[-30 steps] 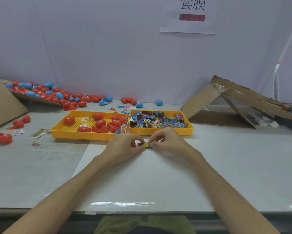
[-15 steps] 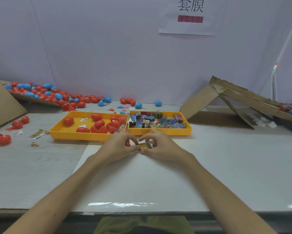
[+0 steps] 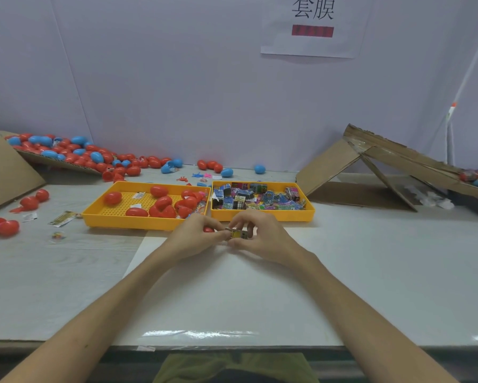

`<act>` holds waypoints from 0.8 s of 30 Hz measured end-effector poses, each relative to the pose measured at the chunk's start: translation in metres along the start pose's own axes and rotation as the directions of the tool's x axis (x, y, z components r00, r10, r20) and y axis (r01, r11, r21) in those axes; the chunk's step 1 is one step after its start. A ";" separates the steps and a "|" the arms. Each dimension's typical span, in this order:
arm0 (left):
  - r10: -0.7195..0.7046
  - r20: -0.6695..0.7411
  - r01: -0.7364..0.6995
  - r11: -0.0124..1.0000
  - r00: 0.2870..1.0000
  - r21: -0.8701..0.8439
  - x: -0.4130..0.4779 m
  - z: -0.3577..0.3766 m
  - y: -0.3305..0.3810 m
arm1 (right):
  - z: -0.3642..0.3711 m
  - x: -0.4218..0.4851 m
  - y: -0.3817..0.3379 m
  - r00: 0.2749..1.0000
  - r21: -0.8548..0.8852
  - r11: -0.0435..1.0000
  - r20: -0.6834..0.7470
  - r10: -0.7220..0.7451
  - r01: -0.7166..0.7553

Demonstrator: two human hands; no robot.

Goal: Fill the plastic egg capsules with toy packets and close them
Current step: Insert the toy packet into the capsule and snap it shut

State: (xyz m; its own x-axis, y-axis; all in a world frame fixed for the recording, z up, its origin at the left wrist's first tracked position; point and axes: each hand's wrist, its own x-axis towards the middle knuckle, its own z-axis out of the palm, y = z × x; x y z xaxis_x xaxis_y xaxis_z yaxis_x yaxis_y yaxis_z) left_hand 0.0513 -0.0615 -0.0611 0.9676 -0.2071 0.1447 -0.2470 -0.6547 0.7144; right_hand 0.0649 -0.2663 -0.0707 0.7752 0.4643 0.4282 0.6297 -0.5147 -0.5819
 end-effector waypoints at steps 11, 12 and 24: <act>-0.115 0.032 0.119 0.941 0.993 -0.317 -0.002 -0.005 0.002 | -0.005 0.001 -0.007 0.995 -0.076 0.996 -0.095 -0.043 0.036; -0.116 0.031 0.120 0.939 0.993 -0.323 -0.002 -0.005 0.003 | -0.007 0.001 -0.006 0.995 -0.075 0.997 -0.096 -0.040 0.033; -0.119 0.039 0.126 0.931 0.992 -0.342 -0.003 -0.007 0.002 | -0.003 0.003 -0.012 0.990 -0.076 0.994 -0.104 -0.090 0.082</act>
State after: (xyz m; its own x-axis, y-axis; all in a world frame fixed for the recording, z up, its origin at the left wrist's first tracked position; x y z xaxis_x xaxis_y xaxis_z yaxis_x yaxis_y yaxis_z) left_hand 0.0488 -0.0569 -0.0554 0.9873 -0.1559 0.0312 -0.0902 -0.3873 0.9175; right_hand 0.0598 -0.2610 -0.0603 0.7166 0.4309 0.5485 0.6932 -0.5278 -0.4909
